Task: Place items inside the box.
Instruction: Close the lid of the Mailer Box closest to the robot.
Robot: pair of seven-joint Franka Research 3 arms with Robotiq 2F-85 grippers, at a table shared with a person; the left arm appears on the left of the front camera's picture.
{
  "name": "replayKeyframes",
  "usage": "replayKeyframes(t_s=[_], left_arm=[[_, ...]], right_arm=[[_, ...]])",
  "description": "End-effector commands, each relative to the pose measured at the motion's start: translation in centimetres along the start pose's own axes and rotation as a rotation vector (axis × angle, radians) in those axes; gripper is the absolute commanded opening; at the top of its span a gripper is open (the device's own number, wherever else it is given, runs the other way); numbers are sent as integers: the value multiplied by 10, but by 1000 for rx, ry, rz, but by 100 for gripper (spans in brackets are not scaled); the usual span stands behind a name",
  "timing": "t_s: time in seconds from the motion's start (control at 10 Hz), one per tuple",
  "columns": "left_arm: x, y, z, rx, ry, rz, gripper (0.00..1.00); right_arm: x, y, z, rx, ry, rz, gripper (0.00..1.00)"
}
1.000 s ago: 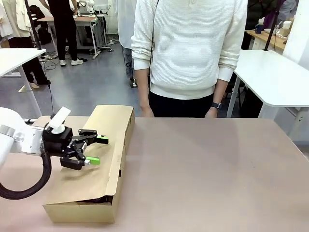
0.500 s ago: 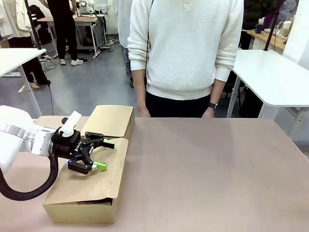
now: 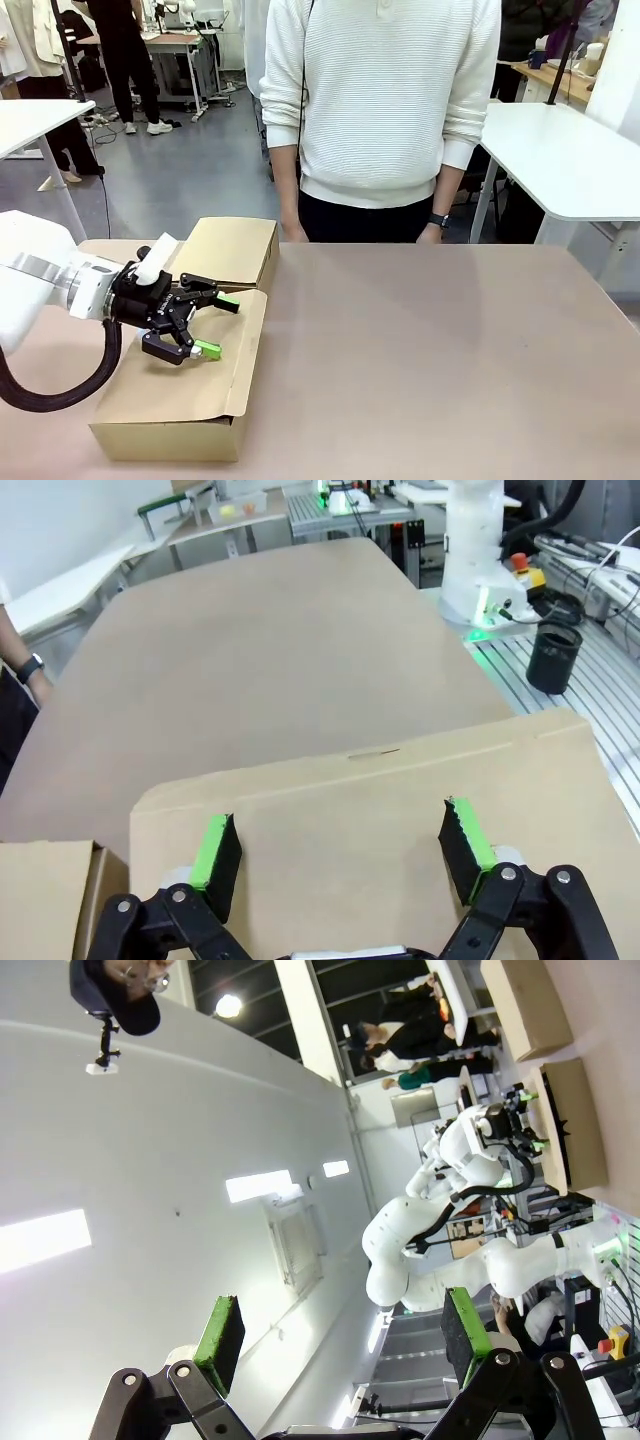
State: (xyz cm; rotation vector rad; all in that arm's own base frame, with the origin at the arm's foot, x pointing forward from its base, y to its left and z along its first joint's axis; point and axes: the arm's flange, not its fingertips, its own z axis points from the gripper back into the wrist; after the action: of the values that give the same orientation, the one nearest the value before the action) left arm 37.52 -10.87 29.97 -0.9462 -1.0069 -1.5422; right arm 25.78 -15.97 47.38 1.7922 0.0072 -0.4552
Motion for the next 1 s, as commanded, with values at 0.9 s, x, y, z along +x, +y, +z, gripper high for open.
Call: replayKeyframes(t_s=[0.9], left_arm=[[86,-122,104,190,-197,331,100]], right_arm=[[-1,8,-2,23,1,-3,100]])
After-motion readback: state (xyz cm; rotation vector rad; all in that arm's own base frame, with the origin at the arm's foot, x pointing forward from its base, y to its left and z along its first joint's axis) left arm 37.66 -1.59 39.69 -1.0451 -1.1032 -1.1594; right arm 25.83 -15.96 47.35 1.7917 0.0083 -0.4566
